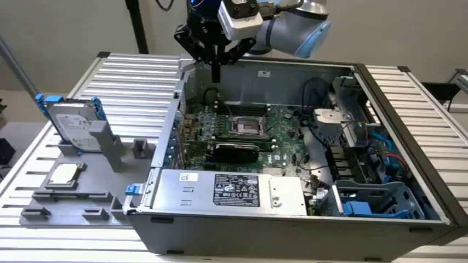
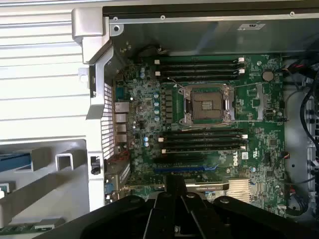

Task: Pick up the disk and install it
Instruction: 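Reach for the disk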

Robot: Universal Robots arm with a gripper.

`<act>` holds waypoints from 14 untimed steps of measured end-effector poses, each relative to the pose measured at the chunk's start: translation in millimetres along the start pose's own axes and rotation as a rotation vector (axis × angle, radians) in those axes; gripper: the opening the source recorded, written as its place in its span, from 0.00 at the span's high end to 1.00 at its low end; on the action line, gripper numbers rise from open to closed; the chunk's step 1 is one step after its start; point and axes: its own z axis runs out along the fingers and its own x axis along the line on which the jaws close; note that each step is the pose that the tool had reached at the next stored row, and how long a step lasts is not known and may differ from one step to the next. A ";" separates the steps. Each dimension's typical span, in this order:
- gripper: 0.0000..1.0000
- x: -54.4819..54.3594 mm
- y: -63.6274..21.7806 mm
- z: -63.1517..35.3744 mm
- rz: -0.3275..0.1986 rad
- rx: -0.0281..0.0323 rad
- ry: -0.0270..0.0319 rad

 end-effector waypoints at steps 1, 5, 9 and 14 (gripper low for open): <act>0.89 0.0 0.0 0.0 0.000 0.0001 0.0000; 0.89 0.0 0.0 0.0 0.000 0.0000 0.0000; 0.89 0.0 0.0 0.0 0.000 0.0000 0.0000; 0.89 4.1 -0.4 -0.2 0.000 0.0002 0.0001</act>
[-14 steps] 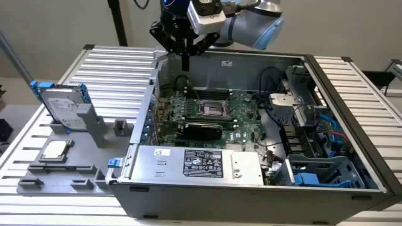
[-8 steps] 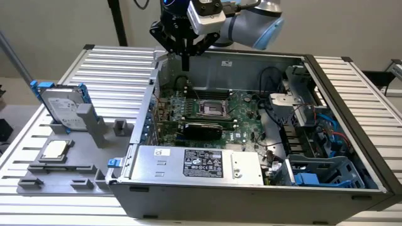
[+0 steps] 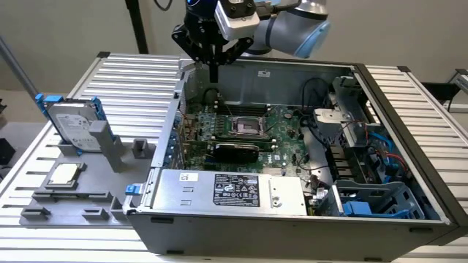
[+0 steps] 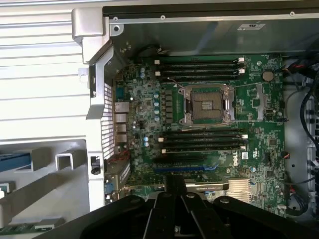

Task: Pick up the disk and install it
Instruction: 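Reach for the disk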

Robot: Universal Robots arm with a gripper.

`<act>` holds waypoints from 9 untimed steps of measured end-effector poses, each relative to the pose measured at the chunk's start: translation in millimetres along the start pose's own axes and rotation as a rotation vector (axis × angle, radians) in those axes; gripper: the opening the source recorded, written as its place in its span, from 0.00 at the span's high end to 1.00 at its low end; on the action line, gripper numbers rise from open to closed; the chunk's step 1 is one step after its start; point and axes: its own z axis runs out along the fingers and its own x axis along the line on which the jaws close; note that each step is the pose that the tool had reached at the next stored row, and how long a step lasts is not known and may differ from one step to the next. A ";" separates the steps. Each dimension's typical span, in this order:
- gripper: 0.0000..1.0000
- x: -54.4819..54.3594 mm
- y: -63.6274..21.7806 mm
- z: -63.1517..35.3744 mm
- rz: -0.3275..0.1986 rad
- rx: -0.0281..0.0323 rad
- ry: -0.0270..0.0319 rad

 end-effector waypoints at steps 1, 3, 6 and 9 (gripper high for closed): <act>0.89 4.1 -0.4 -0.1 0.000 0.0000 0.0000; 0.89 13.2 -1.2 -0.2 0.000 -0.0002 -0.0001; 0.89 26.8 -2.2 -0.5 0.000 -0.0002 -0.0001; 0.89 40.3 -3.1 -0.9 0.000 -0.0001 0.0000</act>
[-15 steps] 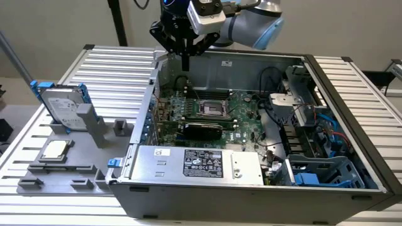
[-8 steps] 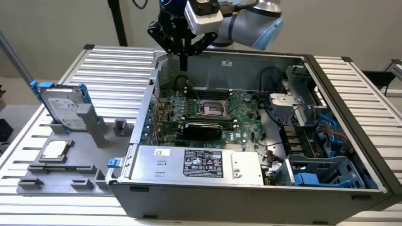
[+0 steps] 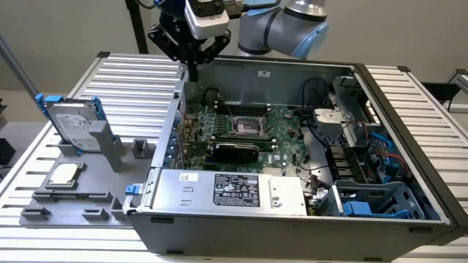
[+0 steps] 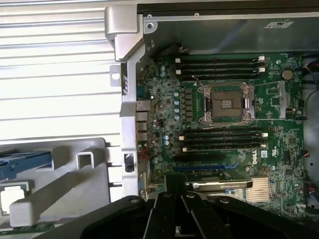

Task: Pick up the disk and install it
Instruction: 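Reach for the disk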

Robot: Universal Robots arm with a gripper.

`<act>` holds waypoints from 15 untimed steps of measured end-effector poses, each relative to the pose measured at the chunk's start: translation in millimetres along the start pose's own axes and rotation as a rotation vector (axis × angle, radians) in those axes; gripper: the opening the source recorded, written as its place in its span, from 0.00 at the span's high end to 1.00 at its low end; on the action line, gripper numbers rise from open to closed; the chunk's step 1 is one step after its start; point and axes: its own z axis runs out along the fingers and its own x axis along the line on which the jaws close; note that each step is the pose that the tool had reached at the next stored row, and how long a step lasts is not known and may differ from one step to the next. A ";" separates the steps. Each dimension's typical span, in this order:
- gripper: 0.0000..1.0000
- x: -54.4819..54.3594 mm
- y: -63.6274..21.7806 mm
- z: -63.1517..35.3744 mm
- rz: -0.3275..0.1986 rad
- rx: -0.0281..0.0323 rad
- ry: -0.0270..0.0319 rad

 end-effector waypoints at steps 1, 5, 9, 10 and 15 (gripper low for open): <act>0.89 4.5 -0.3 -0.1 0.000 0.0000 0.0000; 0.89 22.7 -1.6 -0.5 0.000 0.0000 0.0000; 0.89 41.1 -2.9 -0.9 0.000 -0.0001 0.0000; 0.89 45.4 -3.2 -1.0 0.000 -0.0001 -0.0001; 0.89 68.1 -4.8 -1.6 0.000 -0.0001 -0.0001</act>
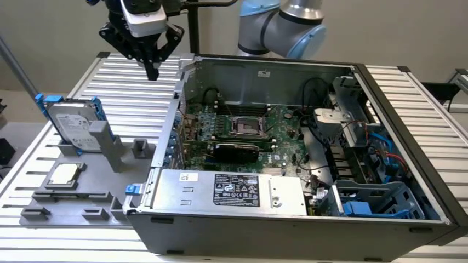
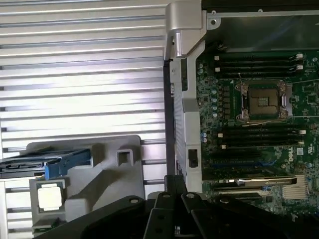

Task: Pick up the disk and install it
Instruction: 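Reach for the disk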

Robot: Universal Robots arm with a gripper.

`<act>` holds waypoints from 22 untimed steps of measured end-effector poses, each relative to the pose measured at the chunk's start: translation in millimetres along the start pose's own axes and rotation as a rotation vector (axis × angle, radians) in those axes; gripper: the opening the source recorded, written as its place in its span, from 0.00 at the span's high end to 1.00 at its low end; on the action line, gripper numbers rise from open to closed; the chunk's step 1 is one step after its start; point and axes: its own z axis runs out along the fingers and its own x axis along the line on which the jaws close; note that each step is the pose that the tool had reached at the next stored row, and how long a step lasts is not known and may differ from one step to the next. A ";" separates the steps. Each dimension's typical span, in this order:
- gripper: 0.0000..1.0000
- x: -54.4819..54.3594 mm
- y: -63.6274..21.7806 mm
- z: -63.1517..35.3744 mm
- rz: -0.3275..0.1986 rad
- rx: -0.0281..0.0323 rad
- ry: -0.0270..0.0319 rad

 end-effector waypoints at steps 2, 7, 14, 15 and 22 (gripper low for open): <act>0.89 9.2 -0.6 -0.3 0.000 0.0001 0.0001; 0.89 31.7 -2.2 -1.2 0.000 0.0001 0.0000; 0.89 63.5 -3.8 -2.6 0.000 0.0001 0.0001; 0.89 67.9 -3.9 -2.7 0.000 0.0001 0.0000; 0.89 99.8 -3.5 -3.7 0.000 0.0001 0.0001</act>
